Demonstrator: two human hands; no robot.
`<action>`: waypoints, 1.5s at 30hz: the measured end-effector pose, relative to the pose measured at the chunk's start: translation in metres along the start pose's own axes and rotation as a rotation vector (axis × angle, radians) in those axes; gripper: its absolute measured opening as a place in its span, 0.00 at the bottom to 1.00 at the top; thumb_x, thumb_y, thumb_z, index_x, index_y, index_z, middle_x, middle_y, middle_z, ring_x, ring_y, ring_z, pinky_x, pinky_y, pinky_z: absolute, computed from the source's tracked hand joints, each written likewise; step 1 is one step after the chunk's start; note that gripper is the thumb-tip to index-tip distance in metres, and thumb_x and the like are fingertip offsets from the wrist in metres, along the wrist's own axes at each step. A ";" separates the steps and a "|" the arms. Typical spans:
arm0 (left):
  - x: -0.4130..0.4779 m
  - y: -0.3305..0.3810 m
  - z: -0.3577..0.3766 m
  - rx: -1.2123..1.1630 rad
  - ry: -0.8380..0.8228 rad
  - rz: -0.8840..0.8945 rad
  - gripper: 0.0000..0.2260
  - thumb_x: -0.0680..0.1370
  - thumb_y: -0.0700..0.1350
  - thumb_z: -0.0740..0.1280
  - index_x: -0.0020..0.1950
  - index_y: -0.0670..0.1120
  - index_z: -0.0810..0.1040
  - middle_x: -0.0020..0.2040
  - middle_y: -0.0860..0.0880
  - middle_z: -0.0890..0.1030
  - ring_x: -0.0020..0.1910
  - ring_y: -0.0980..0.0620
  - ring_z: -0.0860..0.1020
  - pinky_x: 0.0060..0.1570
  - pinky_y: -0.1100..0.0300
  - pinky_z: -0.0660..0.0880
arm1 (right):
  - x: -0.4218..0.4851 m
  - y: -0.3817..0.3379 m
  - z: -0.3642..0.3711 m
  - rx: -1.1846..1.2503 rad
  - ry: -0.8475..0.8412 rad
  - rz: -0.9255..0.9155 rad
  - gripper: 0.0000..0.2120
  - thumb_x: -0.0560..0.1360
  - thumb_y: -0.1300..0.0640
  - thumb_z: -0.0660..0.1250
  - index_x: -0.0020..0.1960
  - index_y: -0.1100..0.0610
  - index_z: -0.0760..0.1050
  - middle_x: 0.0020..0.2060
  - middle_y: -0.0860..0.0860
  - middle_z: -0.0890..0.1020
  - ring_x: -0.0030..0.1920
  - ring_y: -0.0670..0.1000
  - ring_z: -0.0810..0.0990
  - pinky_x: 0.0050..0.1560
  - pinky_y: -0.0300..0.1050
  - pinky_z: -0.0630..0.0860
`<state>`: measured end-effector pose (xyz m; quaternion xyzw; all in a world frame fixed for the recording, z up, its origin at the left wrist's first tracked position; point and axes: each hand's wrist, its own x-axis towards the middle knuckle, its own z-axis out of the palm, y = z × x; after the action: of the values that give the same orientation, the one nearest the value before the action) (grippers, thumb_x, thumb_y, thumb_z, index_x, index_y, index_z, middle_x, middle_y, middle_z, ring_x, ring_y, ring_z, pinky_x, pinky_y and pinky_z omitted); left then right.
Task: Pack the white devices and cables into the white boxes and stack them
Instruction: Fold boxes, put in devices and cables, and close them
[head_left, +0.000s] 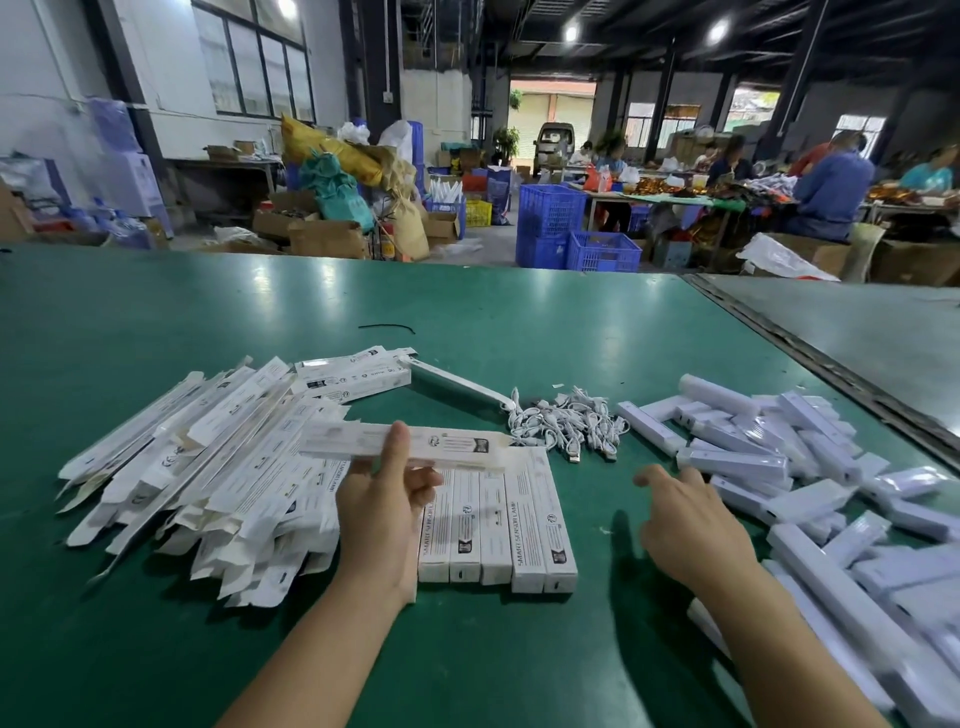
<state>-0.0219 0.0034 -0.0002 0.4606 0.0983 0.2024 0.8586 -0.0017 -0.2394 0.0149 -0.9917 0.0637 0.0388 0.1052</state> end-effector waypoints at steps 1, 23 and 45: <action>0.000 0.000 0.000 -0.021 0.016 -0.015 0.11 0.74 0.52 0.70 0.46 0.45 0.76 0.31 0.50 0.81 0.28 0.56 0.79 0.30 0.66 0.77 | 0.001 0.002 0.001 -0.004 -0.005 0.002 0.25 0.77 0.64 0.56 0.72 0.51 0.62 0.63 0.57 0.67 0.64 0.59 0.69 0.58 0.51 0.72; 0.003 0.004 0.003 -0.049 0.059 -0.076 0.09 0.81 0.48 0.65 0.45 0.45 0.74 0.31 0.49 0.83 0.33 0.53 0.84 0.32 0.64 0.79 | 0.000 -0.020 -0.003 1.566 0.488 -0.171 0.10 0.77 0.57 0.68 0.58 0.47 0.78 0.49 0.43 0.84 0.49 0.39 0.83 0.51 0.30 0.77; 0.000 0.000 0.003 -0.111 -0.054 -0.095 0.14 0.78 0.50 0.67 0.52 0.39 0.77 0.40 0.42 0.85 0.41 0.47 0.85 0.40 0.61 0.81 | -0.005 -0.042 0.022 1.863 0.261 -0.075 0.10 0.71 0.58 0.72 0.51 0.60 0.81 0.46 0.51 0.86 0.47 0.48 0.86 0.50 0.37 0.80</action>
<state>-0.0213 0.0010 0.0010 0.4125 0.0858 0.1539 0.8937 -0.0024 -0.1935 0.0026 -0.5062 0.0486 -0.1424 0.8492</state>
